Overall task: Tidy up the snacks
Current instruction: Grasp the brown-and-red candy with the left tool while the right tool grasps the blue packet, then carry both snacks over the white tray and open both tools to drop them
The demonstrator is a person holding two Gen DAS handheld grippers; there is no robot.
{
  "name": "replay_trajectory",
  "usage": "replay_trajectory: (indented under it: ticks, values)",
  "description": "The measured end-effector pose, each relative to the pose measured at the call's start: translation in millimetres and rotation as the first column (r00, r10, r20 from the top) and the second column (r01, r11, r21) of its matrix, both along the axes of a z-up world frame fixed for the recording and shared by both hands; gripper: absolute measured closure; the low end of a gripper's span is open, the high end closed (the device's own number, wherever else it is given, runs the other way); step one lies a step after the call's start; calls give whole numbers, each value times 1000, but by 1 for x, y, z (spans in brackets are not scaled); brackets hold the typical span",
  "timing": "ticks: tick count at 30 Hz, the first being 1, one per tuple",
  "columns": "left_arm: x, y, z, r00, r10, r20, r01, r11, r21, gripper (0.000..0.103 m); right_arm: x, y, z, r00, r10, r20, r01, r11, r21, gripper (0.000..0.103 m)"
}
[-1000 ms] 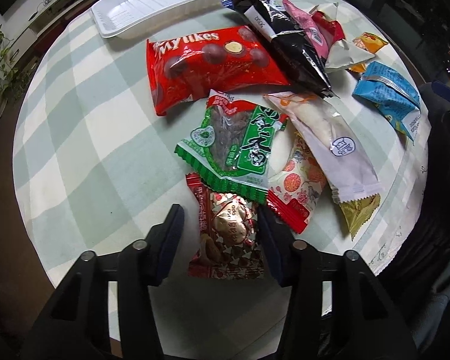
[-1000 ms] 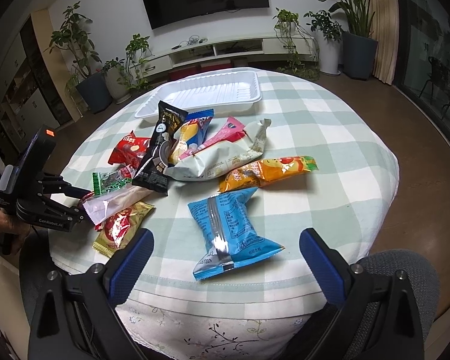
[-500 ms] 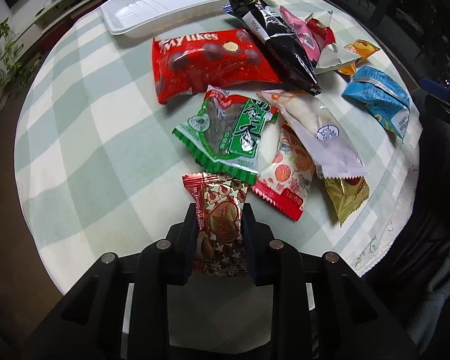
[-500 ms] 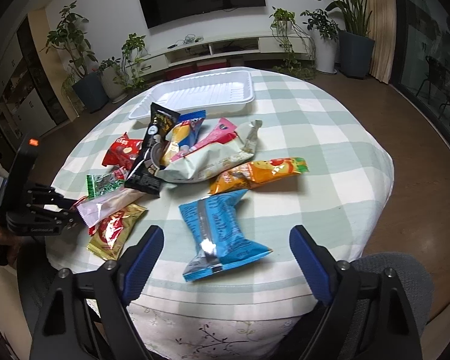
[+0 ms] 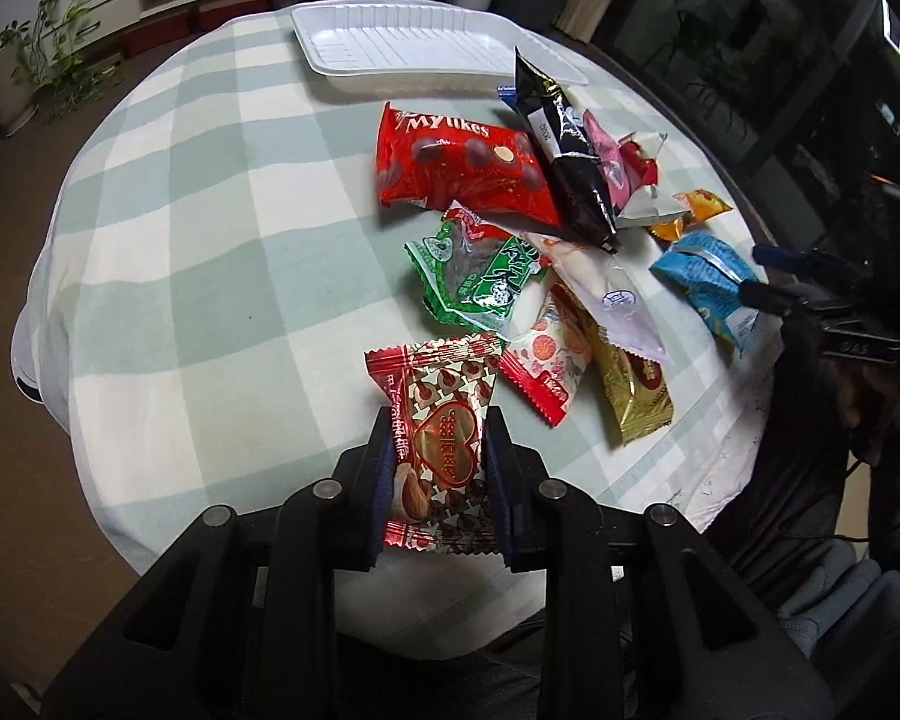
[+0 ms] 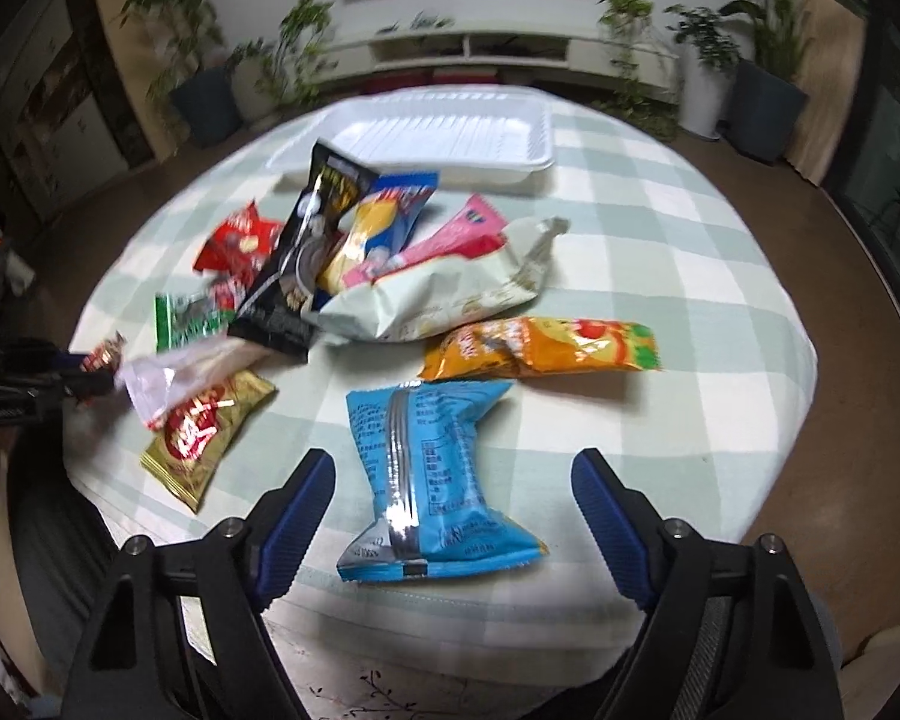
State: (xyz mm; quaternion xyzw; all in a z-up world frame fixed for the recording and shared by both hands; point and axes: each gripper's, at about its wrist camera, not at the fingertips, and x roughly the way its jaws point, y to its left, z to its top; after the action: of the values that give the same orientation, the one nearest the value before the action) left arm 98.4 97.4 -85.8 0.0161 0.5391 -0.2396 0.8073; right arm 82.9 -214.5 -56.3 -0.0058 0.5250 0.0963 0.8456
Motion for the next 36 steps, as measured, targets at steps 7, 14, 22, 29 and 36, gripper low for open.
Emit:
replay_trajectory:
  ticks: [7,14,22,29,36]
  values:
    - [-11,-4,4,1000,12,6,-11,999,-52,78,8,12,-19,997,58,-52,-59,998,-23,31]
    - [-19,-17,0,1000,4,6,-4,996,-89,78,6,12,-25,994,83,-67,-83,997,-1,58]
    - [-19,-16,9,999,29,28,-25,990,-142,78,-4,14,-16,995,95,-36,-91,993,79,64]
    - [-9,-9,25,996,59,69,-44,979,-197,78,-10,3,11,996,88,10,-88,970,228,65]
    - [35,7,56,985,108,135,-78,975,-209,78,24,-47,43,994,-40,102,9,956,293,65]
